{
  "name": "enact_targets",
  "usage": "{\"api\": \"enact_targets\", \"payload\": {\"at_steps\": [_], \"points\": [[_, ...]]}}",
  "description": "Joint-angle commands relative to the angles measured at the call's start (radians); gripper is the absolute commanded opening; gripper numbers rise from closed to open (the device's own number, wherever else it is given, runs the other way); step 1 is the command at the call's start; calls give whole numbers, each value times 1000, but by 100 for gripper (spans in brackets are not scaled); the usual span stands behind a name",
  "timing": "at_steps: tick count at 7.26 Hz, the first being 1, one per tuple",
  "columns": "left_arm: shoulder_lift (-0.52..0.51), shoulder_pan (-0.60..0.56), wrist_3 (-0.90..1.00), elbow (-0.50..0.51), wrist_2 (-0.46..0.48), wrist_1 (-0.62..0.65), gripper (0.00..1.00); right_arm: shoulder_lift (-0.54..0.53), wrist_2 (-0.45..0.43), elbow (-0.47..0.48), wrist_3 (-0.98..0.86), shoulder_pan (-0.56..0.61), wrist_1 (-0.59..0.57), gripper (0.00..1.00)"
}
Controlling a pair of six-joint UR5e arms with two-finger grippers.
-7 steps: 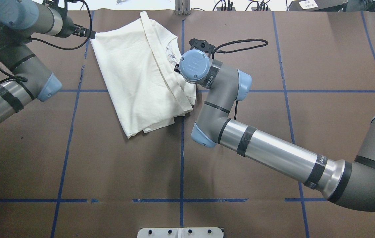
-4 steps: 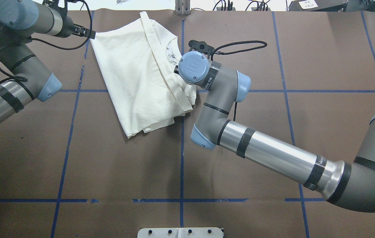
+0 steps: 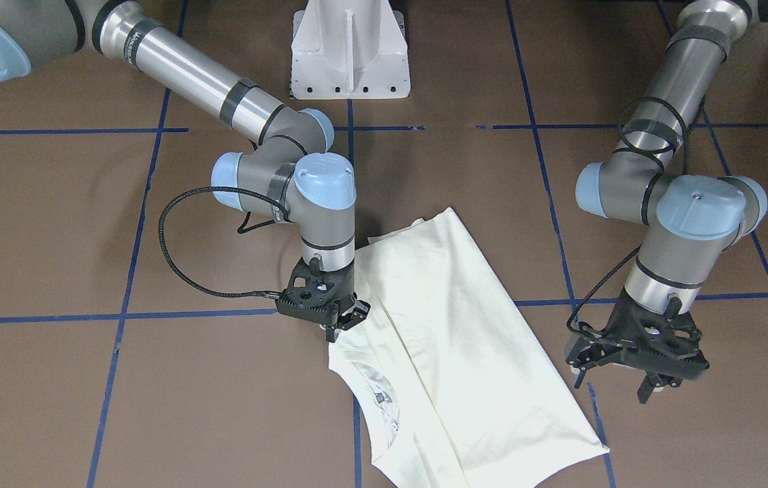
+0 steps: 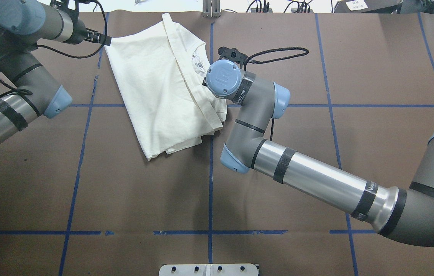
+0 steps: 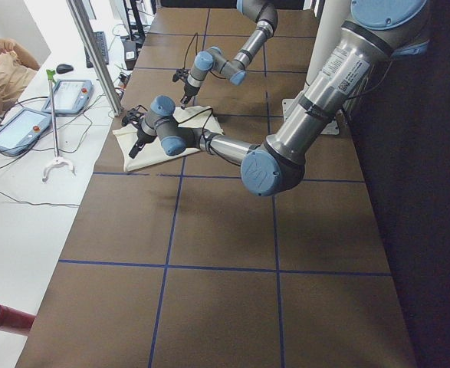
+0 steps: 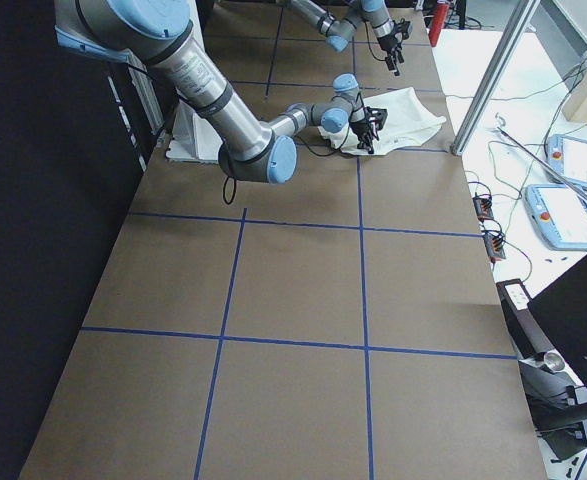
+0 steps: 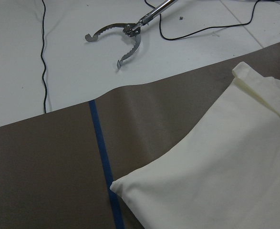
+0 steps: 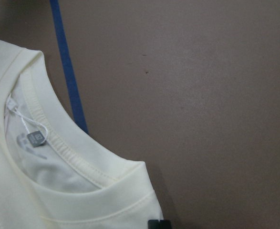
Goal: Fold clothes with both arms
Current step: 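Move the right gripper to the collar of the folded shirt, then drag the collar edge with the right gripper to square the shirt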
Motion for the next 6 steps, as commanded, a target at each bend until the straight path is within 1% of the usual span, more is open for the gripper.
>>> {"api": "enact_targets", "payload": {"at_steps": [1,2,3,4,6], "points": [[0,0,0,0,0,0,100,-1,9,34,0,0,-10,0],[-1,0,0,-2,0,0,100,-32,10,101,0,0,-45,0],[-2,2,-2,-2,0,-2,100,-101,9,211,9,-15,-72,0],[-3,6,-2,-9,0,-2,100,-188,0,318,17,-44,-95,0],[-2,11,-2,-34,0,-2,100,-395,-83,557,17,-132,-96,0]]}}
